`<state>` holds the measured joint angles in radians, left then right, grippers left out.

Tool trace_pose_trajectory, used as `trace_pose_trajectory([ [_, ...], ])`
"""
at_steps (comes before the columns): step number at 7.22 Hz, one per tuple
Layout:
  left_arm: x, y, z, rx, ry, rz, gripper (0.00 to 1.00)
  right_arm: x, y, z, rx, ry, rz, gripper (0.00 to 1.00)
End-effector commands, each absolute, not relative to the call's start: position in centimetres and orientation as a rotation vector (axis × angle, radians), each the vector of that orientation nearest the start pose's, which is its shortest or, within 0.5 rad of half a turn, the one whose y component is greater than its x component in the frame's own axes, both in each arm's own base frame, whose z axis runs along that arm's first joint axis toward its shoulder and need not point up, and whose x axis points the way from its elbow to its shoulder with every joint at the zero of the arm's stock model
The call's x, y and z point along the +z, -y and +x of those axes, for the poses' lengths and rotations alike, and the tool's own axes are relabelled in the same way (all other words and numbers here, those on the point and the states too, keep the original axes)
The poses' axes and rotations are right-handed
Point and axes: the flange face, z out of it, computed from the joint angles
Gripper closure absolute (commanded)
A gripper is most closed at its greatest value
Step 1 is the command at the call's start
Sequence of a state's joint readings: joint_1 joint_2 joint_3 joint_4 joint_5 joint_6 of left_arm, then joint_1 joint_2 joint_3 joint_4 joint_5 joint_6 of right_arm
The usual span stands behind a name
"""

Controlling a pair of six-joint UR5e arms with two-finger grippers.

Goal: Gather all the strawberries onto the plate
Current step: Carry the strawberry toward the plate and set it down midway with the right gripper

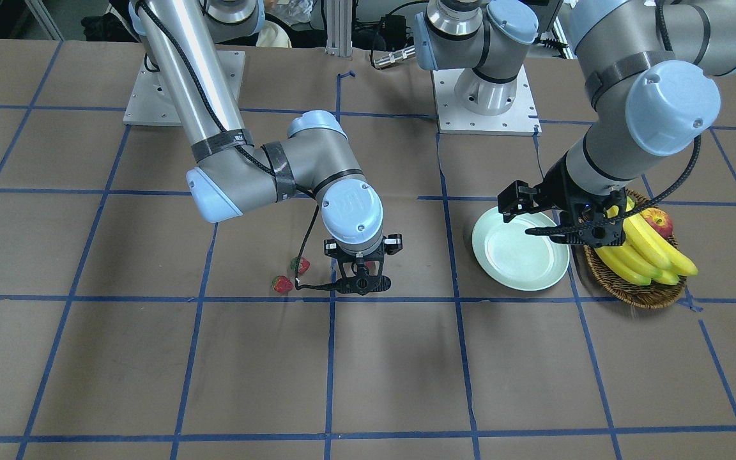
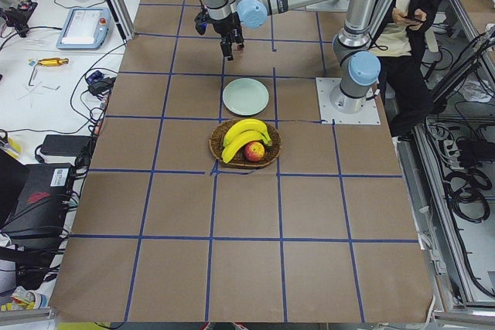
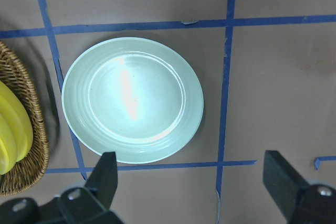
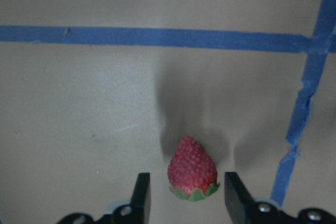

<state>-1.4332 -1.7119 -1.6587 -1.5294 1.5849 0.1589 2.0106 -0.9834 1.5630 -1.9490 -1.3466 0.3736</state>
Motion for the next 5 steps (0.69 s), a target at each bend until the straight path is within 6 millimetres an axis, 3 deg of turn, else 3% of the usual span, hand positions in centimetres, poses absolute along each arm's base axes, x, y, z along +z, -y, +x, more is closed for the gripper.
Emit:
trace_pose_trajectory([
  [1,37.9,53.4,-6.0,0.295,-3.14,0.038,0.0,20.0,51.5,41.6,0.382,-2.983,-0.075,0.0],
  [3,38.0,53.4,-6.0,0.291,-3.134,0.042,0.0,26.1,51.8,40.1,0.215,-3.018,-0.082,0.0],
  [4,38.0,53.4,-6.2,0.291,-3.133,0.046,0.0,28.1,52.4,38.6,0.136,-3.069,-0.071,0.0],
  [5,38.1,53.4,-6.4,0.287,-3.13,0.056,0.0,28.4,53.9,36.3,0.117,-3.085,-0.009,0.0],
])
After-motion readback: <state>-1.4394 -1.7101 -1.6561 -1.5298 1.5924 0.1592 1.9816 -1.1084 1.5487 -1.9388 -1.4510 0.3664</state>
